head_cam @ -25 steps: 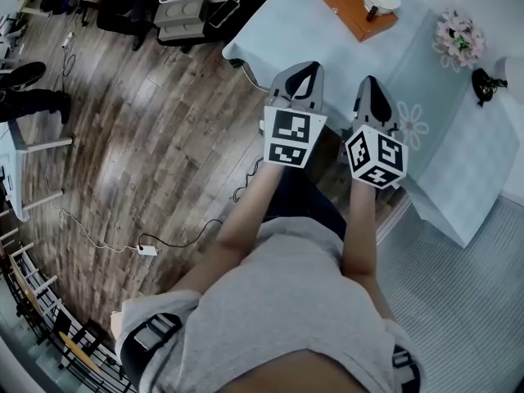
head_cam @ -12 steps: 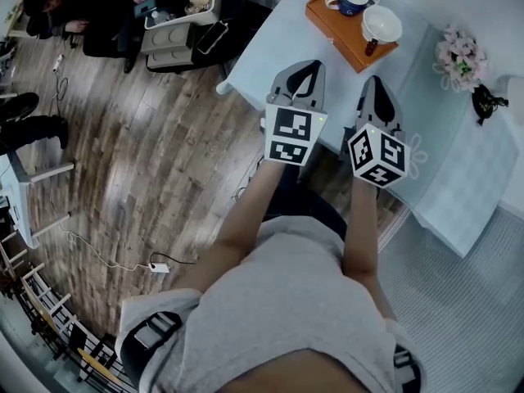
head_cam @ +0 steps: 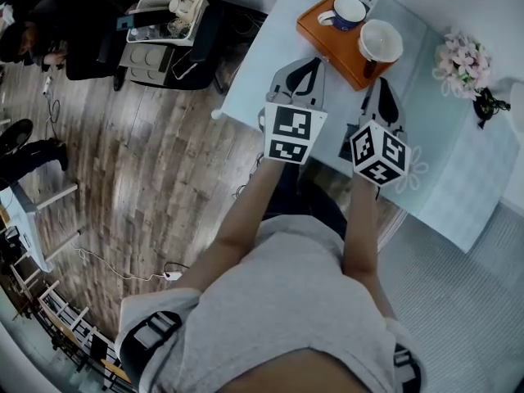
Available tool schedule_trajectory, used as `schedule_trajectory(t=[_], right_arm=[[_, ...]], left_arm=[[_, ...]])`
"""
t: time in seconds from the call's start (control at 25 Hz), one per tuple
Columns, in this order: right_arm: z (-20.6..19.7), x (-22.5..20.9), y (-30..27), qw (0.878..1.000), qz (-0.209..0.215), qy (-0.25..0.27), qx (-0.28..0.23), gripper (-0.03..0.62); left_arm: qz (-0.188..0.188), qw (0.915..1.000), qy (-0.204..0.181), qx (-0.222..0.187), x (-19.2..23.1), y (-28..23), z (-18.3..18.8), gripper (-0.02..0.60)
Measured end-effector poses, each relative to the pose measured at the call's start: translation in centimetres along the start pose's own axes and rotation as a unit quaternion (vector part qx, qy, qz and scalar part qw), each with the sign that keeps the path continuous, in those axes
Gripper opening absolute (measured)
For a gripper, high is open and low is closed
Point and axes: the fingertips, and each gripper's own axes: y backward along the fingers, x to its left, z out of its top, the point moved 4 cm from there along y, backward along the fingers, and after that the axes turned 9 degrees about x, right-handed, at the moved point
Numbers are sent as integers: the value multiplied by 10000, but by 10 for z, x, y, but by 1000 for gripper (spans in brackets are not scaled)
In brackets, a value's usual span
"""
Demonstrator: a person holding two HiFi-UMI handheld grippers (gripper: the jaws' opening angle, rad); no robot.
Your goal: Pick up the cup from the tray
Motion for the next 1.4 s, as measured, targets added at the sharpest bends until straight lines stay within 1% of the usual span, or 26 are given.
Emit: schedule_trajectory(t=[0.28,0.4,0.52,0.64,0.72,0.76,0.8,0.84,0.92,1.12,1.4], right_arm=[[-8,-3,-29,9996,-267,7,121,11],[-17,-6,-38,9991,-365,96,184,11],[-25,-9,-43,9987,-456,70,230,11],[-28,-10,-44,9980,-610,51,153,17],[-28,-8,-44,9979,-636,102,105,18],[-28,-6,-44,9982,-583,101,93,29],[-27,-4,-44,9987,-501,75,86,94],[-27,-3,-45,9990,-429,39,86,130],[-28,-3,-48,9991,-400,-3,104,130],[-40,-11,-65,9979,-614,48,218,130],[-48,-12,-78,9965,-796,238,121,129]], left_arm=[[-256,9995,-118,119,10,-29,-4,6],[-339,9992,-119,159,10,-40,-10,6],[-393,9989,-116,213,8,-47,-15,6],[-437,9986,-119,260,6,-53,-20,6],[-445,9985,-129,296,5,-57,-22,6],[-442,9984,-134,313,5,-58,-23,6],[-435,9984,-136,327,5,-59,-23,6],[-424,9984,-134,337,5,-59,-23,6],[-398,9985,-127,353,5,-59,-23,6],[-386,9984,-123,390,4,-63,-28,6],[-410,9978,-122,510,3,-68,-37,6]])
